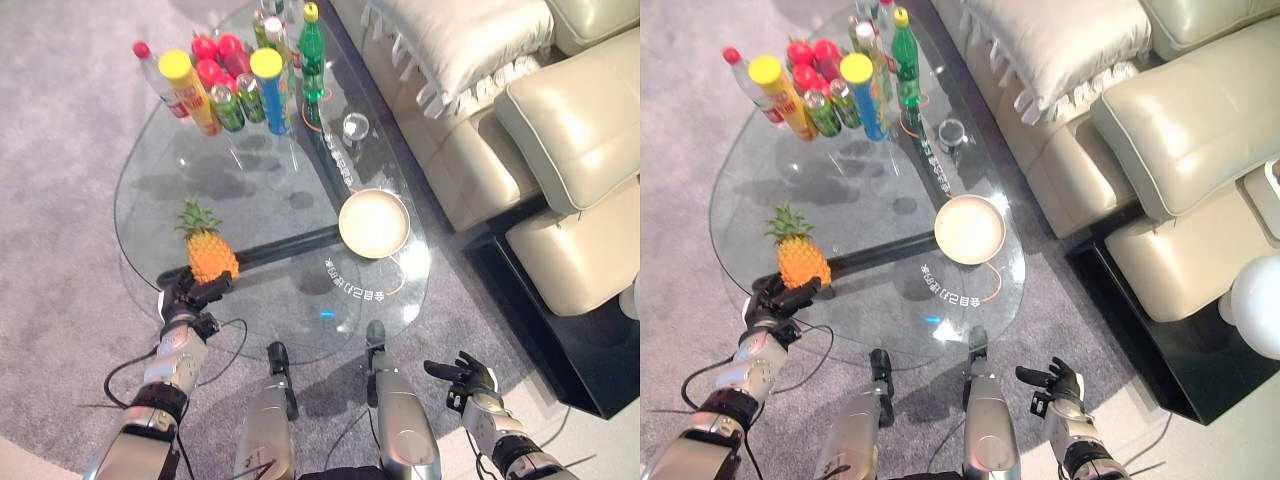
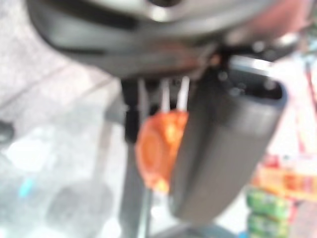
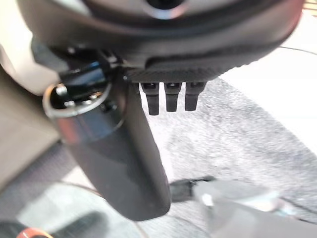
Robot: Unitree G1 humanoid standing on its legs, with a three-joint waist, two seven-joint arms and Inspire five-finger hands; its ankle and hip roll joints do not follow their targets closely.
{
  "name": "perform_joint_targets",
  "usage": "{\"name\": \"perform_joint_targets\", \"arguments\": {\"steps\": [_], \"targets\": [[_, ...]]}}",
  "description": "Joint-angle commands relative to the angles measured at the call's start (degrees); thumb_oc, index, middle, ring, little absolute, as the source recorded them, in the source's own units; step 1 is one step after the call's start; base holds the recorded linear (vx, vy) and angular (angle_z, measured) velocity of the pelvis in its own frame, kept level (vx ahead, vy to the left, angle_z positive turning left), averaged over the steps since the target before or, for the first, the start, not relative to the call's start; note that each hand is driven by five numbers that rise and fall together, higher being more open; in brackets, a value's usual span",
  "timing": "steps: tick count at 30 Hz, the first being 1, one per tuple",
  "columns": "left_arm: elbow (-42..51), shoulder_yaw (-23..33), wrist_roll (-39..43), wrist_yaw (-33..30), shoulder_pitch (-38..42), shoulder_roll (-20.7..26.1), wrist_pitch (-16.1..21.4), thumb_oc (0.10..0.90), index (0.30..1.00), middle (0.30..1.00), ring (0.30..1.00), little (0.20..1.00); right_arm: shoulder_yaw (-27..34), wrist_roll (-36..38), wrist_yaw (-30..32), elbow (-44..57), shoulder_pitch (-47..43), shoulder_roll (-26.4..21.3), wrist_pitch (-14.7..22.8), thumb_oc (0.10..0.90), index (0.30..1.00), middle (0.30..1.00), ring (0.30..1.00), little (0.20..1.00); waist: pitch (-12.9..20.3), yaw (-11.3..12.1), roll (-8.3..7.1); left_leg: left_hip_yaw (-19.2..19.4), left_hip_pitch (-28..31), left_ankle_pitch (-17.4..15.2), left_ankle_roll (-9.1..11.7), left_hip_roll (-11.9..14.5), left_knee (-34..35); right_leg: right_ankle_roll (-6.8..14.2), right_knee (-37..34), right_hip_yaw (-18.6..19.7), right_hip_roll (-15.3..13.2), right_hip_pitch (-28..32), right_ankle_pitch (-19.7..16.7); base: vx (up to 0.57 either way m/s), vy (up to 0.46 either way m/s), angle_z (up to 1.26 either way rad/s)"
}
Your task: Pick up the fruit to the plate
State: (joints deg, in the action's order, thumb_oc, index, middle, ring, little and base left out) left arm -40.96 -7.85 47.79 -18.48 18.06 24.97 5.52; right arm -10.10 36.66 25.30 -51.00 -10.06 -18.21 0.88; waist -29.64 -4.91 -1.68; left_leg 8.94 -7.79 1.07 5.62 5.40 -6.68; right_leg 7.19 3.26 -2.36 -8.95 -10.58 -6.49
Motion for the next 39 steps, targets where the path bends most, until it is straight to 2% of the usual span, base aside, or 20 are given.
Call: {"name": "perform_joint_targets", "arguments": {"steps": [1,3,4,6,10,12,13,17,26,29,31,33,37,39], "targets": [[5.25,3.29,-4.71,-0.99,2.41,2.34,8.01,0.1,0.3,0.3,0.3,0.2,1.44,-0.57,7.05,3.91,1.56,-3.01,4.3,0.8,0.9,0.9,0.9,0.9,3.21,0.51,0.2,-1.0,-2.76,-5.72,-2.88,-6.9,-5.35,-2.82,6.12,-3.06,6.31,1.09,9.6,0.04,-0.008,0.03],[5.73,3.38,-5.0,-1.17,2.02,2.18,7.96,0.1,0.3,0.3,0.3,0.2,1.59,-0.9,7.54,4.55,1.74,-3.0,4.27,0.8,0.9,0.9,0.9,0.9,3.41,0.54,0.19,-1.05,-2.54,-5.72,-2.89,-6.92,-5.25,-2.83,6.01,-3.09,6.32,1.36,9.62,0.04,-0.008,0.0],[9.06,3.79,-7.3,-2.08,-0.89,1.23,8.59,0.1,0.3,0.3,0.3,0.2,2.1,-2.99,11.33,10.41,3.04,-3.11,5.3,0.8,0.9,0.9,0.9,0.9,4.62,0.71,0.16,-1.52,-1.1,-5.67,-2.96,-7.04,-4.49,-2.91,5.26,-3.29,6.43,3.15,9.75,0.09,-0.019,0.01],[11.28,4.23,-9.29,-2.41,-3.08,0.67,9.1,0.1,0.3,0.3,0.3,0.2,2.25,-4.86,13.37,15.93,4.13,-3.32,5.7,0.8,0.9,0.9,0.9,0.9,5.55,0.69,0.14,-1.81,-0.09,-5.65,-3.01,-7.11,-3.94,-3.05,4.77,-3.44,6.6,4.48,9.95,0.1,-0.015,-0.01],[16.1,5.27,-12.71,-2.14,-7.28,-0.15,9.56,0.1,0.3,0.3,0.3,0.2,3.0,-8.56,13.46,25.27,5.87,-3.48,7.87,0.8,0.9,0.9,0.9,0.9,7.19,0.86,0.2,-2.28,1.25,-5.72,-3.16,-7.23,-3.47,-3.33,4.35,-3.72,6.85,6.33,10.48,0.06,-0.004,-0.01],[17.09,5.55,-13.47,-1.78,-8.15,-0.34,9.62,0.1,0.3,0.3,0.3,0.2,3.27,-9.43,12.99,26.87,6.12,-3.38,8.53,0.8,0.9,0.9,0.9,0.9,7.52,0.95,0.25,-2.36,1.47,-5.75,-3.18,-7.19,-3.46,-3.38,4.36,-3.78,6.9,6.61,10.59,0.07,-0.002,0.0],[19.93,5.82,-14.78,-1.22,-10.15,-0.89,9.49,0.1,0.3,0.3,0.3,0.2,3.58,-11.36,11.98,31.64,6.69,-3.19,9.17,0.8,0.9,0.9,0.9,0.9,8.33,1.16,0.34,-2.62,1.9,-5.8,-3.24,-7.27,-3.41,-3.5,4.36,-3.86,7.04,7.32,10.93,0.11,-0.004,0.0],[25.24,5.93,-18.2,0.2,-13.46,-1.65,9.72,0.1,0.3,0.3,0.3,0.2,4.0,-13.77,6.49,39.57,6.78,-3.23,11.23,0.8,0.9,0.9,0.9,0.9,9.48,1.75,0.52,-2.94,2.49,-5.99,-3.22,-7.17,-3.74,-3.8,4.6,-4.21,7.21,8.41,11.56,0.08,-0.006,0.0],[32.44,5.63,-21.09,4.15,-17.1,-0.78,7.8,0.1,0.3,0.3,0.3,0.2,4.12,-13.3,-3.68,47.56,7.91,-2.97,13.09,0.8,0.9,0.9,0.9,0.9,11.2,2.64,0.47,-3.28,3.38,-6.39,-3.15,-7.11,-4.39,-3.85,4.16,-4.72,7.26,10.25,11.97,0.06,-0.01,0.0],[36.44,3.95,-22.46,6.58,-17.67,0.32,6.57,0.1,0.3,0.3,0.3,0.2,2.87,-8.98,-9.98,51.5,7.19,-3.98,12.99,0.8,0.9,0.9,0.9,0.9,11.72,3.4,0.37,-3.26,3.33,-6.58,-3.04,-7.04,-5.08,-3.78,4.0,-5.22,7.1,10.81,11.95,0.05,-0.023,0.02],[36.84,3.83,-22.55,6.8,-17.73,0.38,6.4,0.1,0.3,0.3,0.3,0.2,2.7,-8.49,-10.45,51.81,7.11,-4.04,12.85,0.8,0.9,0.9,0.9,0.9,11.74,3.48,0.36,-3.25,3.32,-6.58,-3.03,-7.03,-5.14,-3.78,3.98,-5.26,7.09,10.87,11.92,0.02,-0.007,0.04],[39.25,2.87,-23.33,9.05,-18.15,1.19,5.95,0.1,0.3,0.3,0.3,0.2,1.51,-4.03,-15.82,53.49,6.97,-4.19,11.97,0.8,0.9,0.9,0.9,0.9,11.96,4.0,0.29,-3.19,3.38,-6.61,-3.02,-7.04,-5.33,-3.65,3.76,-5.61,6.92,11.21,11.78,0.01,-0.006,0.02],[41.7,1.63,-23.66,11.82,-18.4,2.41,6.47,0.1,0.3,0.3,0.3,0.2,-0.1,0.55,-20.48,55.14,6.64,-4.77,10.88,0.8,0.9,0.9,0.9,0.9,11.79,4.46,0.25,-3.02,3.41,-6.55,-3.04,-7.02,-5.43,-3.47,3.75,-5.99,6.71,11.2,11.61,0.0,0.0,0.0],[42.17,1.52,-23.72,11.96,-18.41,2.6,6.41,0.1,0.3,0.3,0.3,0.2,-0.25,1.06,-20.85,55.33,6.57,-4.88,10.79,0.8,0.9,0.9,0.9,0.9,11.73,4.5,0.24,-2.97,3.38,-6.55,-3.03,-6.99,-5.47,-3.46,3.78,-6.02,6.69,11.18,11.6,0.0,0.0,0.0]]}}
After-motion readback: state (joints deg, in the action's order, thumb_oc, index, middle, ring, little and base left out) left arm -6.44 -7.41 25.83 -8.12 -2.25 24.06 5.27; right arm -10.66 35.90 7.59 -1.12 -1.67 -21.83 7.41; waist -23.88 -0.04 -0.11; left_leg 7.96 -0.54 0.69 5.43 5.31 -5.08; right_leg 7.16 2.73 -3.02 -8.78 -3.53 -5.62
